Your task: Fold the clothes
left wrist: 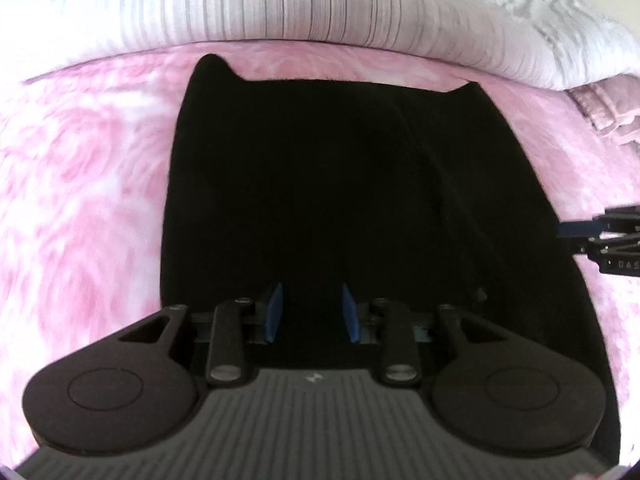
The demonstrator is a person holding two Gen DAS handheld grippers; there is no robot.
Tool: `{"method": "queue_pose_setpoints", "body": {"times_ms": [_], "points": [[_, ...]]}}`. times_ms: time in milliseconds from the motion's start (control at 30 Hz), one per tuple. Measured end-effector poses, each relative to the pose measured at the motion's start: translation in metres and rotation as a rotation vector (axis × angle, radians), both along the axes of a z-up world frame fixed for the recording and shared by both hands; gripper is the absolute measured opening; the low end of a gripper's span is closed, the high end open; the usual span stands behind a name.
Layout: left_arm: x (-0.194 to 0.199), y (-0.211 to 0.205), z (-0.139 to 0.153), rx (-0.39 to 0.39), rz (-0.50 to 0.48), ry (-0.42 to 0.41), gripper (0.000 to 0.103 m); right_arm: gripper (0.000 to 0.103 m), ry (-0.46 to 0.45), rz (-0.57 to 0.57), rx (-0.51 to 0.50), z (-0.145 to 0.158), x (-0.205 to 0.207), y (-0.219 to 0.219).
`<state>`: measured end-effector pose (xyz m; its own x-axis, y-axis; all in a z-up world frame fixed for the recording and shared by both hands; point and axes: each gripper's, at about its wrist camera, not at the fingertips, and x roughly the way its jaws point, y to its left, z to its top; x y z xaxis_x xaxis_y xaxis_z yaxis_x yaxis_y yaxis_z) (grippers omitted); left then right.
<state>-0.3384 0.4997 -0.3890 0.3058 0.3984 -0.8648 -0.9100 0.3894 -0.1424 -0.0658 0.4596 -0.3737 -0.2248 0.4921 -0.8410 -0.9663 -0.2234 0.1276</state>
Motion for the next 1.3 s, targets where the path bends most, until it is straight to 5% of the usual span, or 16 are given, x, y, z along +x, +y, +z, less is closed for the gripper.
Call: {"method": "queue_pose_setpoints", "body": {"times_ms": [367, 500, 667, 700, 767, 800, 1100, 1167, 1200, 1267, 1300], "points": [[0.019, 0.093, -0.011, -0.018, -0.031, 0.005, 0.029, 0.033, -0.059, 0.229, 0.132, -0.017, -0.008, 0.093], [0.025, 0.123, -0.013, -0.015, -0.058, 0.013, 0.03, 0.052, -0.107, 0.33, 0.179, -0.02, -0.017, 0.121], [0.026, 0.129, -0.018, 0.001, -0.083, -0.001, 0.033, 0.053, -0.107, 0.484, 0.13, -0.034, -0.033, 0.133], [0.025, 0.127, -0.019, 0.009, -0.09, -0.003, 0.033, 0.052, -0.12, 0.516, 0.135, -0.035, -0.036, 0.131], [0.025, 0.126, -0.019, 0.02, -0.102, -0.005, 0.033, 0.008, -0.126, 0.569, 0.129, -0.037, -0.039, 0.127], [0.025, 0.125, -0.019, 0.023, -0.107, -0.005, 0.034, 0.0, -0.117, 0.59, 0.113, -0.037, -0.04, 0.126], [0.018, 0.129, -0.019, 0.017, -0.096, -0.048, 0.033, 0.0, -0.151, 0.46, 0.294, -0.007, -0.021, 0.121], [0.017, 0.13, -0.02, 0.015, -0.089, -0.059, 0.033, 0.0, -0.107, 0.48, 0.237, -0.006, -0.02, 0.124], [0.017, 0.131, -0.02, 0.014, -0.087, -0.063, 0.033, 0.005, -0.111, 0.497, 0.223, -0.009, -0.022, 0.124], [0.017, 0.132, -0.02, 0.011, -0.082, -0.069, 0.033, 0.03, -0.125, 0.53, 0.203, -0.016, -0.028, 0.125], [0.017, 0.133, -0.02, 0.01, -0.089, -0.069, 0.033, 0.052, -0.132, 0.546, 0.193, -0.019, -0.031, 0.125]]}}
